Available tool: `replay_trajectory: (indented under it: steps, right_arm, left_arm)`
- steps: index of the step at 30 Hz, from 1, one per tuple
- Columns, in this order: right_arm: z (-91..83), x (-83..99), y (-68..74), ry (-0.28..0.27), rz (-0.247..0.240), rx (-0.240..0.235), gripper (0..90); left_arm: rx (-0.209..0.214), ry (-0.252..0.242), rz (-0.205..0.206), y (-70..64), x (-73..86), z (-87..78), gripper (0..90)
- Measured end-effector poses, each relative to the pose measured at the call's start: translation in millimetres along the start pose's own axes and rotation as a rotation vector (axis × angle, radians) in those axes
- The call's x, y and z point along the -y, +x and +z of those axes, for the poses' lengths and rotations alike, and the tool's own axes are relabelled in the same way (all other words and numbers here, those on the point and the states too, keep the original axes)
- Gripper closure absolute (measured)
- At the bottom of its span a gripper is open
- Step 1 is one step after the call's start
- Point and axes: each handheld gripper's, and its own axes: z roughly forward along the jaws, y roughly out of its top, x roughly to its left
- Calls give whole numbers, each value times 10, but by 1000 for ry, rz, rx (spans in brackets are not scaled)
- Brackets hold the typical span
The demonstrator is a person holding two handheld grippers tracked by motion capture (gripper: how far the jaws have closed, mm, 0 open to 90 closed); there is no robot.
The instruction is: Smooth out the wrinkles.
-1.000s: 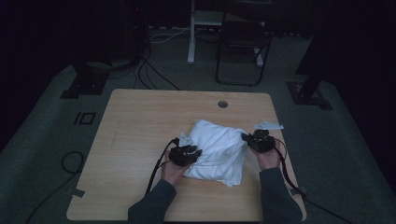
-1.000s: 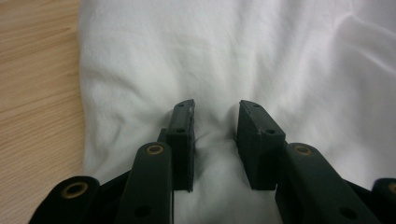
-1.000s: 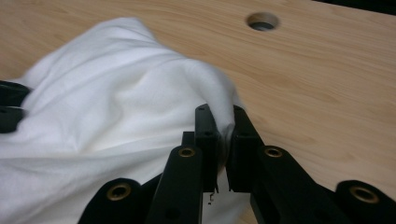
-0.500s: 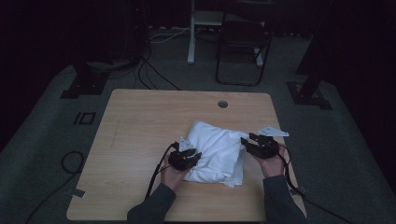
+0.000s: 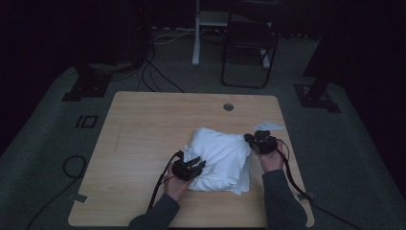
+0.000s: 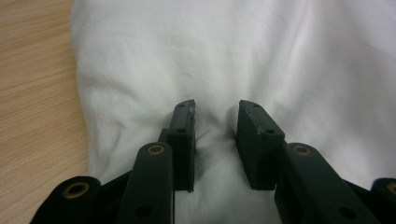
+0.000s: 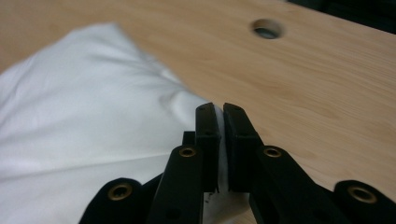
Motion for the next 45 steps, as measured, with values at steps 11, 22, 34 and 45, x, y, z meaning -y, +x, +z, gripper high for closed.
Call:
replay_trajectory:
  steps: [11, 22, 34, 45]
  right_arm:
    - [-381, 212, 173, -72, -7, -54, 541]
    - [-405, 485, 618, -82, -55, -219, 474]
    - [-246, 510, 553, 24, -54, -190, 888]
    - [-462, 744, 477, 134, -58, -166, 820]
  left_arm:
    - [-88, -18, 29, -97, 28, 18, 683]
    - [-179, -30, 10, -77, -46, 158, 691]
    - [9, -80, -152, 223, -189, 121, 584]
    - [82, -182, -152, 257, -225, -324, 492]
